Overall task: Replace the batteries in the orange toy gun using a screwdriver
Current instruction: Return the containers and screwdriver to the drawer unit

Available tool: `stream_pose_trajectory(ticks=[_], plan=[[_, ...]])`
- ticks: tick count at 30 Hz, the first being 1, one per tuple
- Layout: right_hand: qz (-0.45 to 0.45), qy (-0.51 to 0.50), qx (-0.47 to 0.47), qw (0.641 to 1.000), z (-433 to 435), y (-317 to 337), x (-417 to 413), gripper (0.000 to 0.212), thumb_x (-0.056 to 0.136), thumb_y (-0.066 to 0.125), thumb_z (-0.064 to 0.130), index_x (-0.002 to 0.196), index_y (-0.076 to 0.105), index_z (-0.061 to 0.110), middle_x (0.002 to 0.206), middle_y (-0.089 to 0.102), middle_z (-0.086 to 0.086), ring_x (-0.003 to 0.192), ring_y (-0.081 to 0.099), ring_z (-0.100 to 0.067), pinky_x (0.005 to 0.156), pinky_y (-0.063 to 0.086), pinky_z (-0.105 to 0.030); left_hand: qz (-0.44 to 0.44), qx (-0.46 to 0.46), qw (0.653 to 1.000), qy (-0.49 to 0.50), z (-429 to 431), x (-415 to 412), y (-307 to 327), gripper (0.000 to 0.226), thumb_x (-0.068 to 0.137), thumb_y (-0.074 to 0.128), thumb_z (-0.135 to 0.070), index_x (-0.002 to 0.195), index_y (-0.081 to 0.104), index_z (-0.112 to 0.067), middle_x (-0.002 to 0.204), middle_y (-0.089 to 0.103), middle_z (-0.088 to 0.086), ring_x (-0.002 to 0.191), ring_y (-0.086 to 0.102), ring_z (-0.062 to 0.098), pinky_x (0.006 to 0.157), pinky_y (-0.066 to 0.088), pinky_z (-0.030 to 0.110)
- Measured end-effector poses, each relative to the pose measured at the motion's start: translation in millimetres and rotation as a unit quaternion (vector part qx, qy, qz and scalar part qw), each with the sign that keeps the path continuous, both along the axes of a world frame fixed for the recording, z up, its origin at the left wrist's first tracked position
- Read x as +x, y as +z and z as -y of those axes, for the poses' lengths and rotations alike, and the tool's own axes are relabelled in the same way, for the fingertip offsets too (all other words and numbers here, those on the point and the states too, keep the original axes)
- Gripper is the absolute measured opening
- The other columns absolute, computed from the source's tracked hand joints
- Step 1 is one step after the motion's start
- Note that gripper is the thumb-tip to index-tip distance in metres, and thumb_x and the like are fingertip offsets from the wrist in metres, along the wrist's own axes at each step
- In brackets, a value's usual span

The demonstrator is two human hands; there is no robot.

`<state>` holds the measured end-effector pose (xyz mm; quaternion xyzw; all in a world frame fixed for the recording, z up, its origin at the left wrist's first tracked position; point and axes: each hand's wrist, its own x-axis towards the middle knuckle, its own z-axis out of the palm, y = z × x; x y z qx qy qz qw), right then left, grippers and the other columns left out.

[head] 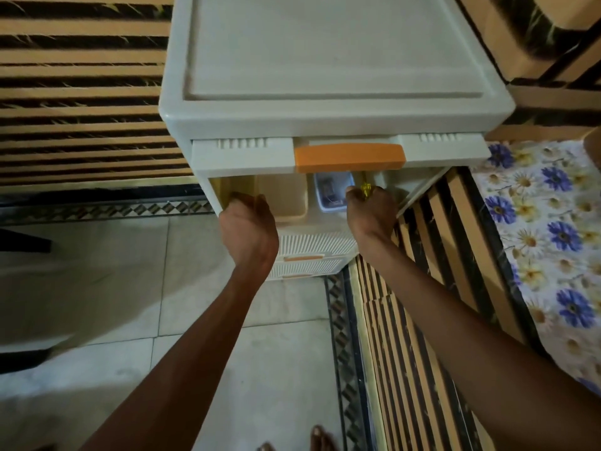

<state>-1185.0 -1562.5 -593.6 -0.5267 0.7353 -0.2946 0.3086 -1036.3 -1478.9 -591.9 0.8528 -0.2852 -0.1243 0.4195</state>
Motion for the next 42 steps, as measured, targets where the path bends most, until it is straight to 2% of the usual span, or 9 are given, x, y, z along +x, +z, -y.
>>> stream_pose_trajectory(ticks=[7, 15, 20, 23, 27, 30, 32, 36, 42], plan=[[0.049, 0.031, 0.015, 0.998, 0.9, -4.0, 3.6, 0.018, 0.094, 0.061, 0.03, 0.086, 0.059, 0.013, 0.082, 0.062, -0.004, 0.072, 0.058, -0.02, 0.051, 0.034, -0.02, -0.071, 0.002, 0.997, 0.017, 3.5, 1.5, -6.9, 0.037, 0.091, 0.048, -0.042, 0.08, 0.067, -0.013, 0.075, 0.072, 0.004, 0.061, 0.071, 0.023, 0.056, 0.061, 0.04], [0.041, -0.004, 0.007, 0.999, 2.4, 6.3, -16.6, 0.04, 0.102, 0.044, 0.031, 0.103, 0.067, -0.002, 0.106, 0.067, -0.016, 0.095, 0.062, -0.028, 0.072, 0.039, -0.026, -0.112, -0.015, 0.992, 0.055, 11.4, -1.4, -7.6, 0.034, 0.089, 0.053, -0.037, 0.08, 0.067, -0.007, 0.079, 0.071, 0.007, 0.063, 0.072, 0.027, 0.055, 0.062, 0.044], [-0.055, 0.045, 0.043, 0.997, 22.5, 14.7, -13.7, 0.034, 0.1, 0.042, 0.017, 0.111, 0.066, -0.004, 0.12, 0.064, -0.02, 0.111, 0.06, -0.032, 0.087, 0.047, -0.037, -0.146, -0.007, 0.988, 0.055, 12.5, -6.7, 7.5, 0.023, 0.085, 0.055, -0.028, 0.086, 0.056, -0.006, 0.088, 0.07, 0.015, 0.072, 0.071, 0.036, 0.066, 0.062, 0.047], [-0.123, 0.058, 0.013, 0.991, 23.8, 15.6, -11.3, 0.033, 0.097, 0.053, 0.029, 0.101, 0.07, 0.0, 0.114, 0.067, -0.017, 0.109, 0.061, -0.032, 0.082, 0.046, -0.034, -0.103, 0.026, 0.994, 0.024, 1.0, -13.5, 27.2, 0.021, 0.093, 0.058, -0.021, 0.103, 0.055, -0.002, 0.105, 0.068, 0.017, 0.092, 0.068, 0.034, 0.077, 0.055, 0.033], [-0.229, 0.068, -0.028, 0.971, 24.4, 9.8, -10.9, 0.038, 0.093, 0.058, 0.042, 0.094, 0.071, 0.007, 0.102, 0.07, -0.014, 0.101, 0.065, -0.032, 0.078, 0.05, -0.035, 0.015, 0.059, 0.997, -0.042, -23.9, -26.6, 41.7, 0.038, 0.093, 0.062, -0.024, 0.124, 0.052, -0.004, 0.123, 0.06, 0.013, 0.105, 0.061, 0.031, 0.077, 0.047, 0.035], [-0.306, 0.097, -0.035, 0.947, 24.6, 8.8, -11.2, 0.031, 0.094, 0.059, 0.036, 0.099, 0.071, 0.008, 0.105, 0.07, -0.015, 0.101, 0.065, -0.033, 0.081, 0.052, -0.038, 0.069, 0.067, 0.992, -0.081, -44.2, -32.0, 52.2, 0.028, 0.092, 0.063, -0.025, 0.117, 0.058, -0.015, 0.123, 0.059, 0.006, 0.095, 0.064, 0.026, 0.07, 0.045, 0.033], [-0.341, 0.117, -0.048, 0.932, 22.3, 7.6, -11.6, 0.023, 0.094, 0.061, 0.028, 0.099, 0.07, 0.007, 0.105, 0.07, -0.015, 0.098, 0.067, -0.032, 0.079, 0.053, -0.038, 0.077, 0.08, 0.988, -0.111, -59.3, -33.4, 59.1, 0.009, 0.092, 0.061, -0.024, 0.101, 0.064, -0.022, 0.108, 0.067, 0.0, 0.084, 0.067, 0.023, 0.066, 0.046, 0.03], [-0.356, 0.124, -0.051, 0.925, 18.9, 8.5, -14.6, 0.018, 0.094, 0.063, 0.025, 0.096, 0.068, 0.009, 0.102, 0.07, -0.012, 0.093, 0.068, -0.028, 0.073, 0.055, -0.036, 0.077, 0.095, 0.977, -0.172, -87.9, -33.1, 70.8, 0.008, 0.091, 0.061, -0.02, 0.088, 0.064, -0.026, 0.097, 0.072, -0.006, 0.077, 0.068, 0.017, 0.056, 0.043, 0.023], [-0.264, 0.142, -0.056, 0.952, -14.2, 56.8, -34.4, 0.021, 0.094, 0.061, 0.024, 0.104, 0.072, 0.009, 0.107, 0.071, -0.011, 0.099, 0.067, -0.027, 0.072, 0.049, -0.027, 0.109, -0.014, 0.96, -0.258, -98.7, -33.2, 108.5, 0.014, 0.093, 0.061, -0.014, 0.105, 0.062, -0.021, 0.106, 0.066, -0.006, 0.085, 0.064, 0.01, 0.065, 0.052, 0.023]])
